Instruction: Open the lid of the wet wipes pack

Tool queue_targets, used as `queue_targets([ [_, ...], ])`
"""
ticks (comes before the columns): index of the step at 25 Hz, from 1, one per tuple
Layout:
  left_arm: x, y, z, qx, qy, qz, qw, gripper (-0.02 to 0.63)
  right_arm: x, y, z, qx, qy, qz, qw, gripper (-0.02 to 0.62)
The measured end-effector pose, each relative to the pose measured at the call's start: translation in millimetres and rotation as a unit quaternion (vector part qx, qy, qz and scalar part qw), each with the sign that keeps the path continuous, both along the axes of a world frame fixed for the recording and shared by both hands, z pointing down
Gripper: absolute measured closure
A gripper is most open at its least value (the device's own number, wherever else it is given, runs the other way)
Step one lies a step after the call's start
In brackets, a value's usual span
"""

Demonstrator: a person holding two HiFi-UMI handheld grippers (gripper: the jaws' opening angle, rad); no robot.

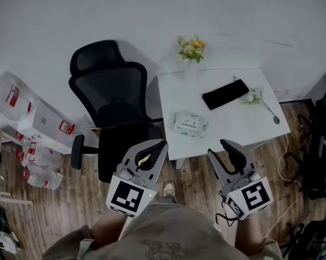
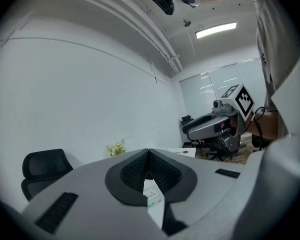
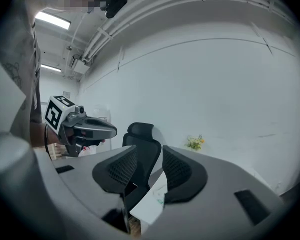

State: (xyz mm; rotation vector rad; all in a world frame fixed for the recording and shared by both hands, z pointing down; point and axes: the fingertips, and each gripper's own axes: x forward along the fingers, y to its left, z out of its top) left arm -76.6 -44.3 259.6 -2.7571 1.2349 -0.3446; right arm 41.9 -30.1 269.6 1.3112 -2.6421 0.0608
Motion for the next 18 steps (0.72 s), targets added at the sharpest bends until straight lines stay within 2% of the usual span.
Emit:
queue_targets([
  [8, -15, -54, 16, -0.01, -0.02, 0.022, 0.9995, 0.589, -16, -55, 6, -0.003, 0.033, 0.018, 0.999, 0.426],
  [18, -14, -82, 25, -0.026, -0.03, 0.008, 0.9992, 0.589, -12, -88, 27, -0.029, 0.047, 0.011, 0.998, 0.426],
])
